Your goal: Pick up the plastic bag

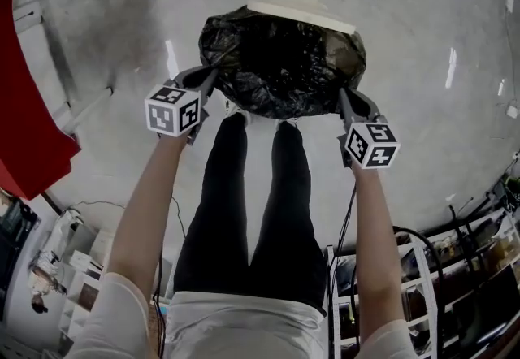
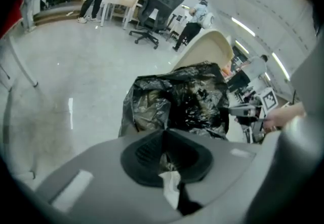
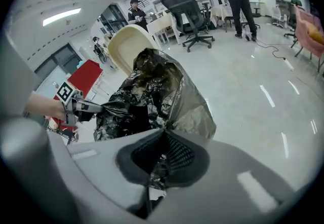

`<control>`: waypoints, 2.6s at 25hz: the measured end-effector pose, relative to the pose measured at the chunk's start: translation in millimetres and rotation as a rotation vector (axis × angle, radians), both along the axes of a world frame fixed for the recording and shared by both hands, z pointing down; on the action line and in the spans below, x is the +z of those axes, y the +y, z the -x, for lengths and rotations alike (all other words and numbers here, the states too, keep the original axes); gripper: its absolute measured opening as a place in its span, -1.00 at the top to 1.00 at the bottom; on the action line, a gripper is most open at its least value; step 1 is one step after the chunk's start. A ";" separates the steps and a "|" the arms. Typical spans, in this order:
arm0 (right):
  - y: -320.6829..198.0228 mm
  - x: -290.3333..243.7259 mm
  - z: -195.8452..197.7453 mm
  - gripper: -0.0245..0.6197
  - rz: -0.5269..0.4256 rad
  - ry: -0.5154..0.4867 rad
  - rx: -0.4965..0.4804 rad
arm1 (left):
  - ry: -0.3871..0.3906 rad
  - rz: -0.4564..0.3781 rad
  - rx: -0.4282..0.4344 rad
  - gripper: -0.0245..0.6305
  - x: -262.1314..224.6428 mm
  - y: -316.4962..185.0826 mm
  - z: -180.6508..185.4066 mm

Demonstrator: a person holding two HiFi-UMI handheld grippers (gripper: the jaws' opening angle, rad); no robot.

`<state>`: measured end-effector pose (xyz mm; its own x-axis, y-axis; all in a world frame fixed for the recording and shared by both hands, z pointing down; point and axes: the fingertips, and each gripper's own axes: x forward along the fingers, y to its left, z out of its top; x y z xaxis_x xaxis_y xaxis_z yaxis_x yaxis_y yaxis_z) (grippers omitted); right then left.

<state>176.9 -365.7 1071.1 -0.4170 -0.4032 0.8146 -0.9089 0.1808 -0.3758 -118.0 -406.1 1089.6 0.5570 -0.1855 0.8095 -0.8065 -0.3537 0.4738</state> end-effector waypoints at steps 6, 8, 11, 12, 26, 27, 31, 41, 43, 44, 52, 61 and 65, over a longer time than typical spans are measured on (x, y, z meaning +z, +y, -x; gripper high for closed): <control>2.7 -61.4 -1.9 0.92 -0.036 0.004 -0.015 | -0.037 -0.058 0.012 0.91 -59.3 10.8 -1.2; 6.0 -81.7 -3.2 0.92 -0.044 0.002 -0.018 | -0.048 -0.072 0.017 0.91 -79.5 17.2 -2.5; 6.2 -113.9 -6.7 0.92 -0.062 -0.006 -0.014 | -0.058 -0.085 0.017 0.91 -112.1 23.3 -5.5; 3.9 -124.5 -7.9 0.92 -0.072 -0.010 -0.011 | -0.062 -0.093 0.014 0.91 -123.4 22.5 -6.5; 34.8 -258.3 -9.5 0.92 -0.091 -0.049 -0.060 | -0.110 -0.153 -0.026 0.90 -275.6 54.0 -18.1; 36.7 -267.5 -11.0 0.92 -0.098 -0.052 -0.069 | -0.111 -0.160 -0.029 0.90 -284.7 56.5 -19.9; 44.8 -304.0 -20.1 0.92 -0.133 -0.070 -0.080 | -0.112 -0.195 -0.042 0.90 -320.6 69.1 -26.4; 77.5 -380.6 -26.0 0.92 -0.251 -0.123 -0.079 | -0.071 -0.286 -0.111 0.90 -394.6 120.1 -20.2; 86.4 -392.7 -23.0 0.92 -0.267 -0.129 -0.078 | -0.062 -0.305 -0.090 0.90 -408.4 131.2 -21.5; 91.4 -398.2 -20.2 0.92 -0.275 -0.130 -0.081 | -0.059 -0.315 -0.078 0.91 -415.2 136.7 -21.8; 123.9 -441.1 -1.1 0.92 -0.363 -0.119 -0.044 | -0.019 -0.411 -0.060 0.90 -467.5 155.9 -2.9; 196.9 -504.6 42.4 0.92 -0.498 -0.116 0.069 | 0.035 -0.523 -0.016 0.90 -523.5 212.8 53.9; 234.6 -518.2 66.9 0.92 -0.536 -0.107 0.086 | 0.046 -0.554 0.013 0.90 -536.8 243.7 75.1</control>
